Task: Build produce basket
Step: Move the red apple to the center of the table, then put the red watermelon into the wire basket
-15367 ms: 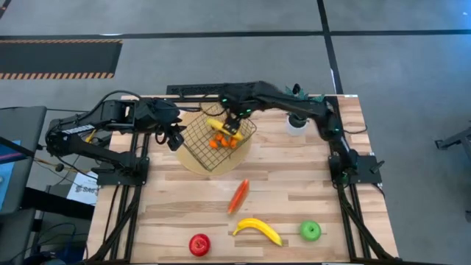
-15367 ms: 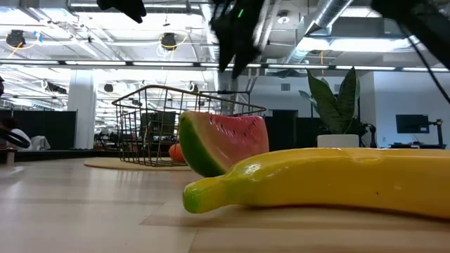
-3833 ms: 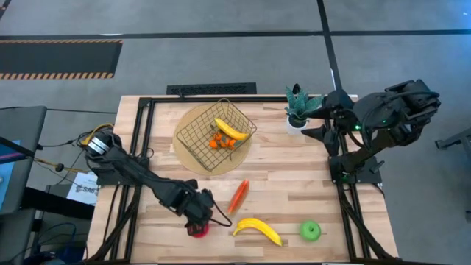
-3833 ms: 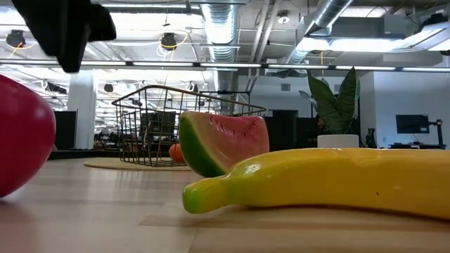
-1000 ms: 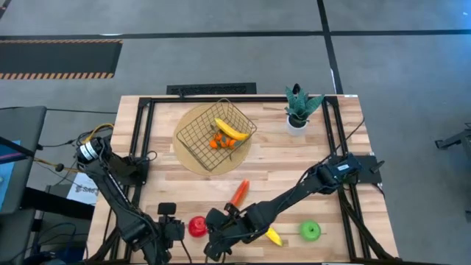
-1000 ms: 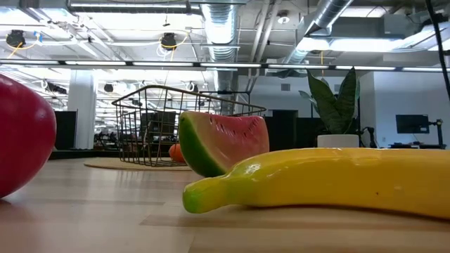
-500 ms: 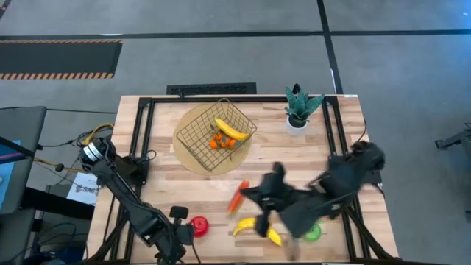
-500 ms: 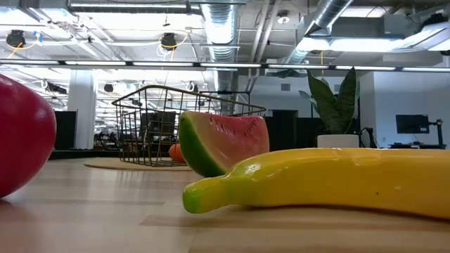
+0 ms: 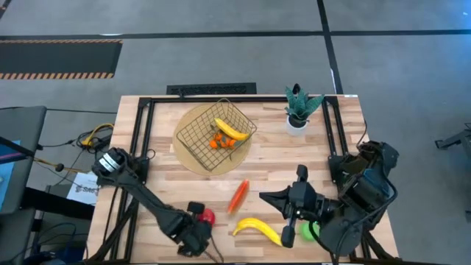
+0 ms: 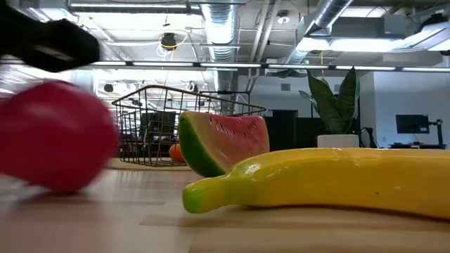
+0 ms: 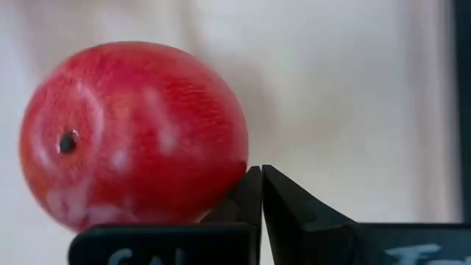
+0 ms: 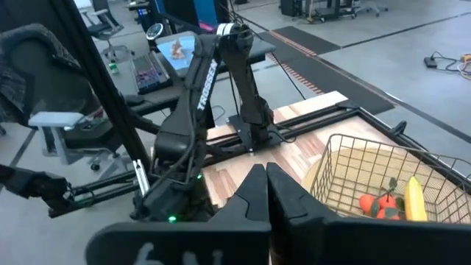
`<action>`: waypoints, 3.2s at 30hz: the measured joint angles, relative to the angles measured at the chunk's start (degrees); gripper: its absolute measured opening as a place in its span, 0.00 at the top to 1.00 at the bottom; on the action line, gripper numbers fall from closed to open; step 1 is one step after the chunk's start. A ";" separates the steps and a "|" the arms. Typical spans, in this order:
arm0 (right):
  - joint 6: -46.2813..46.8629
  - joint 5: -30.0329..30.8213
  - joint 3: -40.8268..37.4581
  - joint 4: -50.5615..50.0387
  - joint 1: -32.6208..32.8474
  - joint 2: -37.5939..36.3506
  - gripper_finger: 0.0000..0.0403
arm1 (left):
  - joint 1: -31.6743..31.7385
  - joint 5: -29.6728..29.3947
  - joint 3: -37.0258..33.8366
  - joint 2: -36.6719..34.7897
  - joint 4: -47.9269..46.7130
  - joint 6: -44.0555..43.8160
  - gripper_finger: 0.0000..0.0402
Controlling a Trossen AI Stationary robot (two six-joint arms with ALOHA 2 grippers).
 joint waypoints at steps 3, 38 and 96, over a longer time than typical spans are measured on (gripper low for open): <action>0.45 -0.01 0.10 0.29 -0.26 0.54 1.00 | 2.78 -2.68 0.47 -0.41 -0.10 2.06 1.00; 1.17 -0.14 0.05 -1.54 0.59 0.90 0.99 | 13.10 -9.55 3.35 -3.41 -13.97 3.44 1.00; 47.87 4.67 -43.48 -29.18 2.03 -31.30 1.00 | 11.16 -10.17 2.64 -17.05 -8.63 -0.82 1.00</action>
